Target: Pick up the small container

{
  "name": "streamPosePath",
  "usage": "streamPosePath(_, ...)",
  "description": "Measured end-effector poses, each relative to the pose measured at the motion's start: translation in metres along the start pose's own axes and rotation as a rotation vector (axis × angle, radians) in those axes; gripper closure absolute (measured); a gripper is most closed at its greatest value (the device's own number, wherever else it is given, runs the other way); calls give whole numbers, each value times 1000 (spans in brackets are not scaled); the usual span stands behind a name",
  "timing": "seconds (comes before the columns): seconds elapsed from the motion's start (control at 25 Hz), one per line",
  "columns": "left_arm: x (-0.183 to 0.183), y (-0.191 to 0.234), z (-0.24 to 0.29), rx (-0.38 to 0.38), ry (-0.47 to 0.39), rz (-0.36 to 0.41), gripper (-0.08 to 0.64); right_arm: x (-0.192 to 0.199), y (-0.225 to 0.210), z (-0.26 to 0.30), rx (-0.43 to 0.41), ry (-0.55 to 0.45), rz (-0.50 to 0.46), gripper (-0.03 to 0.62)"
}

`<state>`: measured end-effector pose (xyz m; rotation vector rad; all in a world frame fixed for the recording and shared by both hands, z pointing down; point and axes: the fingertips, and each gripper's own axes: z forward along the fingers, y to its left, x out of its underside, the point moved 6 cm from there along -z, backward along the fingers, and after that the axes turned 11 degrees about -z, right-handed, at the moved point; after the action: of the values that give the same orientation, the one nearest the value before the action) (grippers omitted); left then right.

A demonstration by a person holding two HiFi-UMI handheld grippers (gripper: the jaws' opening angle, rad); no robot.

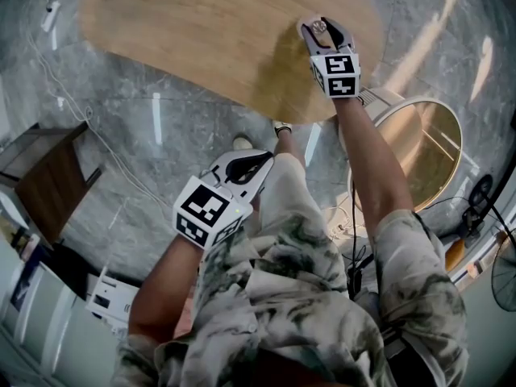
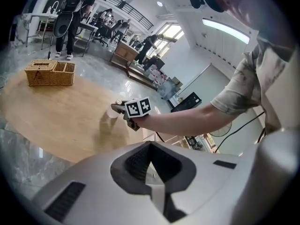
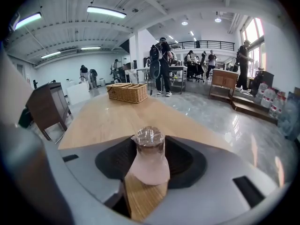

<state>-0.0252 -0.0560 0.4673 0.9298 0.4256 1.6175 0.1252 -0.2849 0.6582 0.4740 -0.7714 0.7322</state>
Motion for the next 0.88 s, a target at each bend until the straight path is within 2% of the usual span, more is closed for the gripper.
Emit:
streamPosePath(0.52,5,10,1,-3,13,-14,538,-2,2,5,54,-10,-46,391)
streamPosePath(0.88,6,16,3,-4,12,-22,538,-2,-3,5,51,-53,23,428)
